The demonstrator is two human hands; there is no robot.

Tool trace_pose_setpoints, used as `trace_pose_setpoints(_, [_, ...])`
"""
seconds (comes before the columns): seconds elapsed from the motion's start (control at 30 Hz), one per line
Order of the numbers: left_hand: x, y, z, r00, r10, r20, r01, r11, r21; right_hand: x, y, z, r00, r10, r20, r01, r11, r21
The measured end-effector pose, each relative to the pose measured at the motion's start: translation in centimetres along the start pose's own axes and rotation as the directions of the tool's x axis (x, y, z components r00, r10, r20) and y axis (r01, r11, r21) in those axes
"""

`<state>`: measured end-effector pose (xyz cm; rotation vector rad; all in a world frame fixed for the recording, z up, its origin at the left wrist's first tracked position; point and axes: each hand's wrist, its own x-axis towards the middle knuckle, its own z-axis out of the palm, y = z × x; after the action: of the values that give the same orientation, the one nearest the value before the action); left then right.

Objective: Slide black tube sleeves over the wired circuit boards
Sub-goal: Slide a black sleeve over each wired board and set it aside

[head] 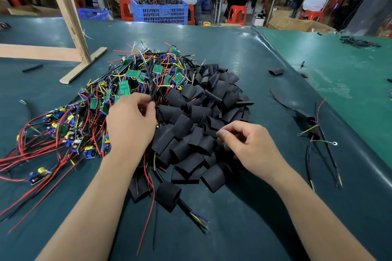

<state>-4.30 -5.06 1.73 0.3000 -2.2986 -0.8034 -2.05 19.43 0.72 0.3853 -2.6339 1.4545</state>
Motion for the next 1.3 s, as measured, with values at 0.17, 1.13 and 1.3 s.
trace_pose_setpoints(0.17, [1.4, 0.4, -0.3, 0.983, -0.065, 0.169, 0.058, 0.997, 0.045, 0.1, 0.1, 0.0, 1.0, -0.004, -0.008, 0.004, 1.0, 0.003])
trace_pose_setpoints(1.13, [4.3, 11.6, -7.8, 0.989, 0.086, 0.117, 0.07, 0.427, -0.902, -0.6, -1.9, -1.5, 0.996, 0.015, 0.088, -0.067, 0.779, 0.623])
trace_pose_setpoints(1.3, [-2.9, 11.0, -2.8, 0.779, -0.011, 0.627, 0.583, 0.38, -0.718, -0.7, -2.6, -0.9, 0.997, -0.052, 0.055, -0.01, 0.633, 0.774])
